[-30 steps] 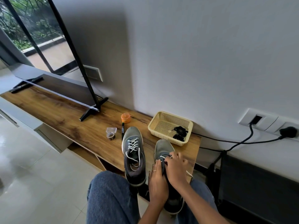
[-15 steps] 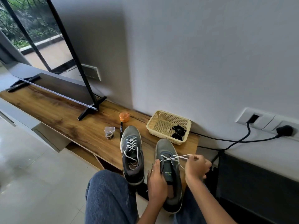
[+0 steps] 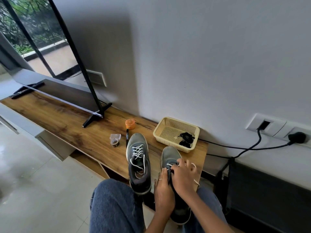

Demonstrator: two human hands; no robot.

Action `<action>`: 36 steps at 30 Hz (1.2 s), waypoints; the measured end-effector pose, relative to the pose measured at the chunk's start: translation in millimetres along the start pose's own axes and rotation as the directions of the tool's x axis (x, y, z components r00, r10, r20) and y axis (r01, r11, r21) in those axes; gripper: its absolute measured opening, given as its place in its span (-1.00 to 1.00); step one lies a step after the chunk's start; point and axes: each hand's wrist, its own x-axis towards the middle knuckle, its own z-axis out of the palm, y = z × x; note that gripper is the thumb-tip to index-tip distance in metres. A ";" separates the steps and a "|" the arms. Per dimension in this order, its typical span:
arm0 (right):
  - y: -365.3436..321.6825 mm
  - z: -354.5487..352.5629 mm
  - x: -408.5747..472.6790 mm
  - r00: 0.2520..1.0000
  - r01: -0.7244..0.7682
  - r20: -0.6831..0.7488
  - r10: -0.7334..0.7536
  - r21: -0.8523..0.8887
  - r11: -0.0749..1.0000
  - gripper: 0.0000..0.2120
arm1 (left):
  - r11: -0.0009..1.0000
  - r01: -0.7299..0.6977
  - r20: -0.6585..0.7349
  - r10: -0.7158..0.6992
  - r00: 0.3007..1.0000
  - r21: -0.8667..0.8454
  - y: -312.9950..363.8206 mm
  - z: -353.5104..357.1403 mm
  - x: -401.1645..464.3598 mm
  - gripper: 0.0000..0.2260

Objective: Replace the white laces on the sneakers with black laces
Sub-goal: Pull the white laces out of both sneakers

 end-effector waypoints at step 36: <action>3.8 -9.1 -1.6 0.991 -0.002 -0.133 0.010 0.060 0.998 -0.84 | 0.999 -0.006 0.033 0.004 0.999 0.048 1.0 -1.6 -1.0 -0.54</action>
